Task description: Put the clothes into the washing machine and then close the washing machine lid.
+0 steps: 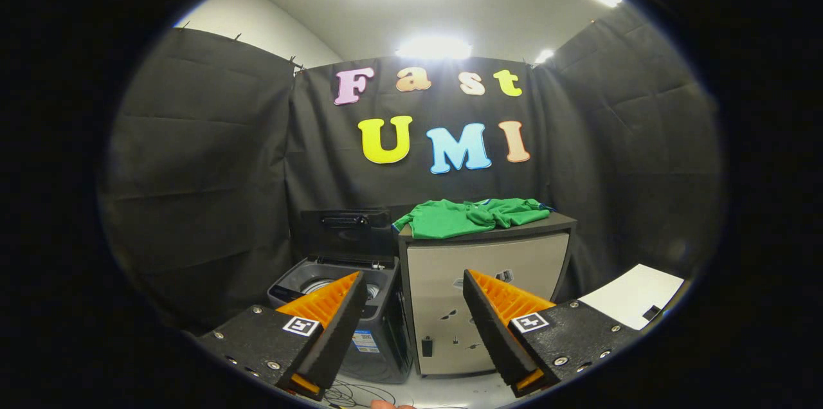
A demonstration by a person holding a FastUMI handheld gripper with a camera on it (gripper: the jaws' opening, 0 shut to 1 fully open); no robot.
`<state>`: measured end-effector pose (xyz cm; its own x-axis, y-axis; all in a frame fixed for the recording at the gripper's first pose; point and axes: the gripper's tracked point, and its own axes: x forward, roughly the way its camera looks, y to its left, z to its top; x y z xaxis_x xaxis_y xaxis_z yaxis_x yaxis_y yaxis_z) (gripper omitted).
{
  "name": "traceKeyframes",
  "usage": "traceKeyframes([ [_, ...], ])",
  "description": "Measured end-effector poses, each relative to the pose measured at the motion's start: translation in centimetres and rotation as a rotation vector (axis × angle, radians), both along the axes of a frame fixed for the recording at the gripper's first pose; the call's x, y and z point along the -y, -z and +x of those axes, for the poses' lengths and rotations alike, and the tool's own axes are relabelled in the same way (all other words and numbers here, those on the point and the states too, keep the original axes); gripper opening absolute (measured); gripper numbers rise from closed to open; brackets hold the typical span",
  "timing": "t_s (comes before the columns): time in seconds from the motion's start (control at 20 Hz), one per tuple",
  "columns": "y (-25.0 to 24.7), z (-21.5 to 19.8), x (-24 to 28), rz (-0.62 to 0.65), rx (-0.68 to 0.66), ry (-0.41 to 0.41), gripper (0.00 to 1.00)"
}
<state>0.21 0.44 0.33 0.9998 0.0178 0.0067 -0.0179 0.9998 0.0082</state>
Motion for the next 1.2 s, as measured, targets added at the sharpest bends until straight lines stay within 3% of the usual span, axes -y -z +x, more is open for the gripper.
traceKeyframes([
  [0.7,-0.4,0.1,-0.6,0.001,0.009,-0.013,0.93],
  [0.95,-1.7,2.1,-0.7,0.011,0.036,-0.013,0.93],
  [1.2,-3.9,7.3,1.4,0.011,0.024,0.065,0.93],
])
